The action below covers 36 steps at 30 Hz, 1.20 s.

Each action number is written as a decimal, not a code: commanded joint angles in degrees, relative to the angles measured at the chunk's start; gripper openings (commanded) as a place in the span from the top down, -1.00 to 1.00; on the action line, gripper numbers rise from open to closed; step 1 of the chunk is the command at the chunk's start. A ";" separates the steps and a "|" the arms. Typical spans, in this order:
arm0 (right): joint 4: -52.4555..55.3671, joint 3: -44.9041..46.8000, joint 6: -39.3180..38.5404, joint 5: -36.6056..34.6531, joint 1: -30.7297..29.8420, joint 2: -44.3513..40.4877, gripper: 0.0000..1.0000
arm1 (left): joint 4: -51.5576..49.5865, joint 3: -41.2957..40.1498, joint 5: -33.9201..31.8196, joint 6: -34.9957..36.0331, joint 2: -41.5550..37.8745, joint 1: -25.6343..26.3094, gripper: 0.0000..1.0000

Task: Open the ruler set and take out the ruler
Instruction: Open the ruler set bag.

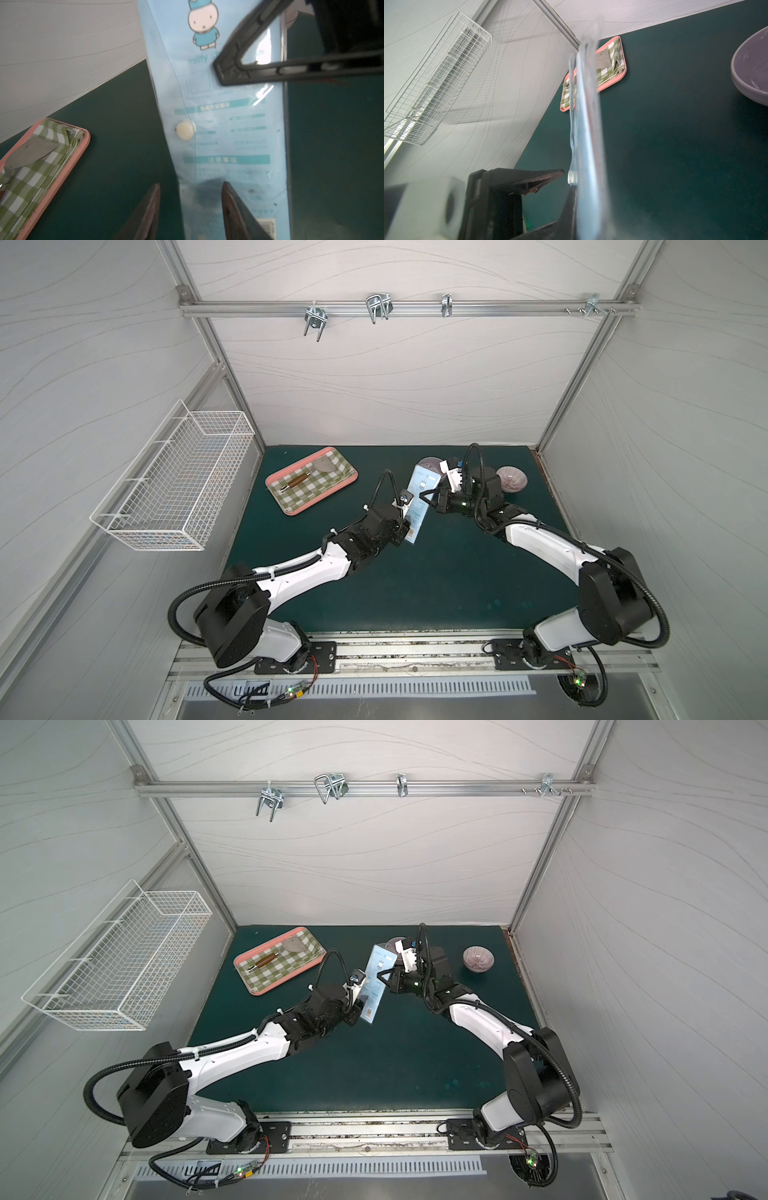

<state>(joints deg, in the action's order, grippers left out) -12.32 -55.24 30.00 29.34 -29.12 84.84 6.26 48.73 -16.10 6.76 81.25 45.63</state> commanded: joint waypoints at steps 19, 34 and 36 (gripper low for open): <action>0.97 -3.37 0.85 1.94 -1.11 0.27 1.00 | 8.13 4.65 -16.59 6.06 5.38 2.10 0.04; 2.58 -4.41 0.56 3.11 -2.47 1.92 1.00 | 10.70 6.10 -18.92 7.69 7.16 2.10 0.07; 3.18 -4.60 0.41 3.34 -2.56 1.83 1.00 | 11.12 6.11 -19.53 8.06 7.25 2.10 0.07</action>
<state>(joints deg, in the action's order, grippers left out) -10.20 -58.15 30.17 29.15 -30.37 86.63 12.58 51.77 -34.54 13.37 87.66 47.44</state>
